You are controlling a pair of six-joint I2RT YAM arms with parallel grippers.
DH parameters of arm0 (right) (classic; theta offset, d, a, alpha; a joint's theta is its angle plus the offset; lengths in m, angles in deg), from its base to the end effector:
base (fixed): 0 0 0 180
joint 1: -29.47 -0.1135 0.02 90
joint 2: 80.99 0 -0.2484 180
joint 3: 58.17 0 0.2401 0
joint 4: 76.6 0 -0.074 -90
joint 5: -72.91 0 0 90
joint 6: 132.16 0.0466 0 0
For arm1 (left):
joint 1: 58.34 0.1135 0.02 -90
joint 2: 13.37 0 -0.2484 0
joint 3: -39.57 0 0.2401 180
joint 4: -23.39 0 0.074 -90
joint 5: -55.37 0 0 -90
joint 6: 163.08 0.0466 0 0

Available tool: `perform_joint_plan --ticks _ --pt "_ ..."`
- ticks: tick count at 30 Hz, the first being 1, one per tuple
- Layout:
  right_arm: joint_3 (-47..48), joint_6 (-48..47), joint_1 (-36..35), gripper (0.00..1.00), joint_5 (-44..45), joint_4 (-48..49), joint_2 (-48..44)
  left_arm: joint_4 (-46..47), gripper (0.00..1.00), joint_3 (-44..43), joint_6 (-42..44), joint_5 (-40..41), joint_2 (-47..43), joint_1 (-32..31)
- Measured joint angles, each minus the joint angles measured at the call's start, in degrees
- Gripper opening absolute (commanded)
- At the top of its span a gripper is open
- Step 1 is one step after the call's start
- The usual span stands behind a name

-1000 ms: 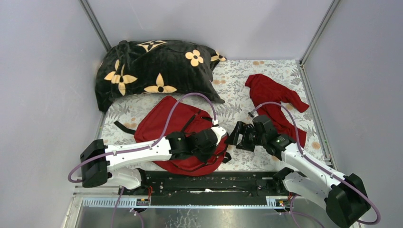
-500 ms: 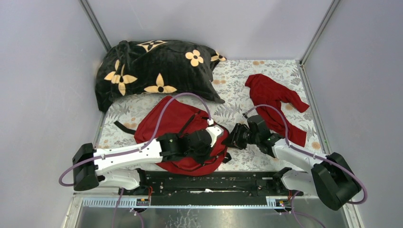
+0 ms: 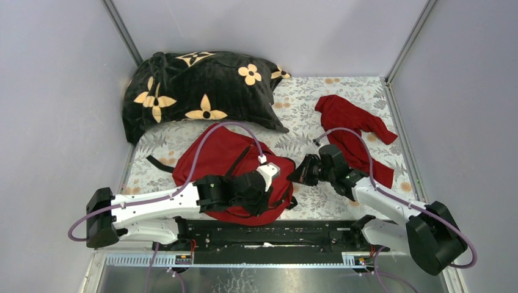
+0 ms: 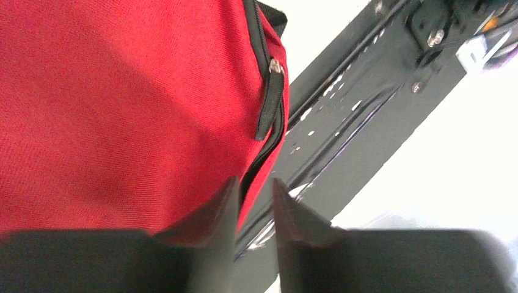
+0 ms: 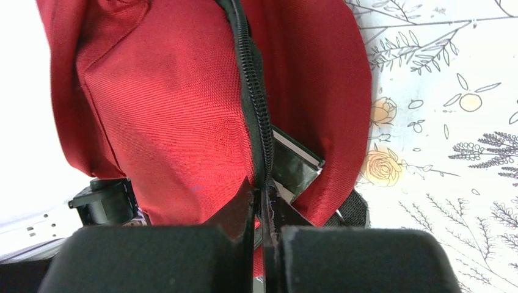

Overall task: Pack the student bag
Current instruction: Zip the student bag at the center of the board.

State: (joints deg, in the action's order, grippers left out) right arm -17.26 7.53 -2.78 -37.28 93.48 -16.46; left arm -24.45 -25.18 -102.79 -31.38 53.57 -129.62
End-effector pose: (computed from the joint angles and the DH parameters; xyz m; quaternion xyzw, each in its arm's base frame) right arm 0.1870 0.1370 0.1765 0.0496 0.8700 0.4219 0.2504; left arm 0.0795 -0.2265 0.2405 0.3243 0.8817 -0.2466 0.2379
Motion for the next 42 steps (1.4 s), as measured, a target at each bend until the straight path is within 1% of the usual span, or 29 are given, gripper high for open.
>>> perform_joint_plan --ticks 1,2,3,5,7,10,12,14,20,22,26,30,31,33,35,37,38,42 --pt "0.2 -0.3 0.0 0.00 0.2 -0.2 -0.5 0.0 0.73 -0.1 -0.7 0.7 0.0 0.0" --pt "0.5 -0.6 0.0 0.00 0.3 -0.5 -0.9 0.0 0.85 -0.3 -1.8 1.3 0.2 0.0" --pt "0.9 -0.9 0.0 0.00 0.4 -0.9 -1.1 0.1 0.91 -0.6 -1.9 1.8 0.5 0.0" --pt "1.3 -1.4 0.0 0.00 0.6 -1.5 -1.1 0.4 0.95 -1.4 -3.1 2.2 1.3 0.3" --pt "1.4 -1.7 0.0 0.00 0.6 -1.8 -1.1 1.3 0.96 -1.6 -3.8 1.5 1.7 1.4" --pt "1.4 -1.9 0.0 0.00 0.6 -2.3 -1.1 2.6 0.96 -1.5 -4.3 -1.4 2.1 4.5" --pt "1.4 -2.0 0.0 0.00 0.6 -2.5 -1.1 3.7 0.95 -1.4 -4.3 -3.3 2.9 6.3" --pt "1.4 -2.1 0.0 0.00 0.6 -2.5 -1.1 5.0 0.90 -1.4 -4.3 -5.3 4.5 7.5" --pt "1.4 -2.1 0.0 0.00 0.5 -2.6 -1.2 8.4 0.65 -1.4 -4.0 -12.5 10.6 7.7" --pt "1.4 -2.1 0.0 0.00 0.3 -2.6 -1.2 8.8 0.58 -1.4 -3.8 -14.2 11.7 7.7" --pt "1.4 -2.4 0.0 0.00 0.0 -2.6 -1.2 9.8 0.52 -1.4 -3.3 -16.1 11.2 7.7" --pt "1.4 -2.6 0.0 0.00 -0.3 -2.6 -1.1 10.6 0.49 -1.4 -3.1 -17.1 11.1 7.7" --pt "1.4 -2.6 0.0 0.00 -0.4 -2.6 -1.0 10.8 0.46 -1.4 -3.1 -17.5 11.1 7.7" --pt "1.4 -2.8 0.0 0.00 -0.4 -2.6 -0.7 11.1 0.36 -1.4 -3.0 -18.0 11.2 7.7" --pt "1.4 -2.8 0.0 0.00 -0.5 -2.6 -0.6 11.2 0.22 -1.4 -3.0 -18.3 11.4 7.7" --pt "1.4 -2.8 0.0 0.00 -0.5 -2.6 -0.6 11.2 0.02 -1.4 -2.7 -18.2 11.4 7.7" --pt "1.4 -2.8 0.0 0.00 -0.5 -2.6 -0.6 11.2 0.00 -1.4 -2.7 -18.0 11.4 7.7" --pt "1.4 -2.8 0.0 0.00 -0.5 -2.6 -0.6 10.8 0.00 -1.5 -2.6 -16.6 11.6 7.7"
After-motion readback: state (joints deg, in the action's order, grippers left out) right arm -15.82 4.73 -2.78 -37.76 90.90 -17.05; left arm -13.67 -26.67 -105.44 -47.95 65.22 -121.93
